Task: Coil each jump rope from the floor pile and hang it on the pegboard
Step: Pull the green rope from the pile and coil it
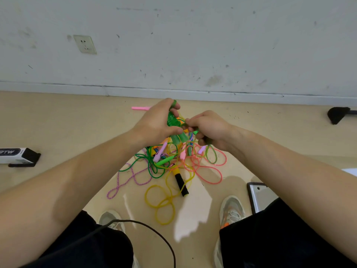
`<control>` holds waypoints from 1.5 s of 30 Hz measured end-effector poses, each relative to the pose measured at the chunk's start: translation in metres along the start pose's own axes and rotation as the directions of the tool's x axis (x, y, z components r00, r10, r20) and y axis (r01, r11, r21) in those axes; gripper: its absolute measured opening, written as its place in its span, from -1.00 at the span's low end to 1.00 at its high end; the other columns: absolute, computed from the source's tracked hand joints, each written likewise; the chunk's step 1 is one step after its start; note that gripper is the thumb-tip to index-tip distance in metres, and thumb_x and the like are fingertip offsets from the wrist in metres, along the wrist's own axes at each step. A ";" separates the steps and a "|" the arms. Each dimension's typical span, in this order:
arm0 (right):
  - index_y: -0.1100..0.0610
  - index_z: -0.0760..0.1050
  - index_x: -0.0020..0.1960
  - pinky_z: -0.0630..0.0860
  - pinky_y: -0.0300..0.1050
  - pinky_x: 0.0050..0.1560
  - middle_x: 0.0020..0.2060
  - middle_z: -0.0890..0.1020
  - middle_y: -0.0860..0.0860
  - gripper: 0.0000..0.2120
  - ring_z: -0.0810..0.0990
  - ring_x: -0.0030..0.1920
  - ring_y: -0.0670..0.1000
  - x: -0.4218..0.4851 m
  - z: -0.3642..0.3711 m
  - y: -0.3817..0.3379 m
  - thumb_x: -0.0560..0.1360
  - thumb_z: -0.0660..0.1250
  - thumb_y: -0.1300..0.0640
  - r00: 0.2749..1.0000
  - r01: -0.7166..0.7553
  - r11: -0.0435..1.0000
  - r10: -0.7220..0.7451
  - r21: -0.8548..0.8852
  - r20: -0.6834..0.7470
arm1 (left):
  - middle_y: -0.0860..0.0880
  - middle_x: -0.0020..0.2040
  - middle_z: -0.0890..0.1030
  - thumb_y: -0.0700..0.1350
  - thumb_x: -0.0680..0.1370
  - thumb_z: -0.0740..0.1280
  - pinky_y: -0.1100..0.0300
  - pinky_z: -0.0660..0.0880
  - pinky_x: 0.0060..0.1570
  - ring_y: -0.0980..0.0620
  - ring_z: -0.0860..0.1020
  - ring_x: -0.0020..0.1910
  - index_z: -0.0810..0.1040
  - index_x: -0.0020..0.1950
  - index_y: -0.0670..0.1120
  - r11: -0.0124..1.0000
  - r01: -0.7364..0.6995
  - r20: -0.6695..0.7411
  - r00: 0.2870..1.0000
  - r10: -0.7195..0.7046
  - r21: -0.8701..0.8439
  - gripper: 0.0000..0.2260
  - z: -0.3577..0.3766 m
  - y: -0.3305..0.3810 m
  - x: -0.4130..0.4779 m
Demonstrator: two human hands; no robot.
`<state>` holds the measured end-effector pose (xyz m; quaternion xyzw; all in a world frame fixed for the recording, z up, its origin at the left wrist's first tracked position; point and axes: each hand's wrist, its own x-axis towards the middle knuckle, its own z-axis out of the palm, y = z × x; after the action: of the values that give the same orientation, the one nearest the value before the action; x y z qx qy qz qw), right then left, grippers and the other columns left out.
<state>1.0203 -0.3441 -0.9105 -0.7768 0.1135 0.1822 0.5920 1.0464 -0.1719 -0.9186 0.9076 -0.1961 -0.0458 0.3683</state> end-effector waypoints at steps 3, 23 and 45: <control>0.21 0.53 -0.26 0.33 -0.24 -0.51 -0.32 0.46 0.14 -0.77 0.33 -0.51 -0.04 -0.008 0.014 0.001 0.57 0.29 0.22 0.996 -0.039 0.986 0.052 0.164 -0.077 | 0.04 0.07 0.52 -0.12 0.42 0.57 0.20 0.40 0.01 0.05 0.49 0.02 0.43 0.30 -0.11 1.000 0.000 -0.116 0.993 -0.002 -0.020 -0.47 0.011 -0.007 0.001; 0.04 0.44 -0.16 0.29 -0.11 -0.38 -0.50 0.47 -0.07 -0.80 0.47 -0.43 -0.22 -0.025 0.053 0.022 0.62 0.15 0.17 0.838 0.425 0.731 -0.541 -0.533 -0.073 | -0.08 0.12 0.49 -0.33 0.38 0.56 0.13 0.62 -0.35 -0.06 0.63 -0.05 0.36 0.31 -0.22 0.466 0.286 -0.074 0.784 -0.616 -0.837 -0.41 0.012 0.002 0.009; 0.14 0.55 -0.30 0.38 -0.22 -0.43 -0.48 0.40 -0.02 -0.77 0.35 -0.46 -0.04 -0.002 0.008 0.004 0.54 0.39 0.18 0.983 0.113 0.989 -0.126 -0.099 -0.133 | -0.01 0.06 0.46 -0.37 0.43 0.49 0.21 0.59 -0.37 -0.14 0.63 0.09 0.41 0.28 -0.18 0.510 0.321 0.051 0.879 -0.474 -0.798 -0.52 -0.006 0.004 0.006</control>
<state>1.0153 -0.3372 -0.9153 -0.8191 0.0993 0.0967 0.5566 1.0520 -0.1730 -0.9108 0.6723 0.0913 -0.1312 0.7228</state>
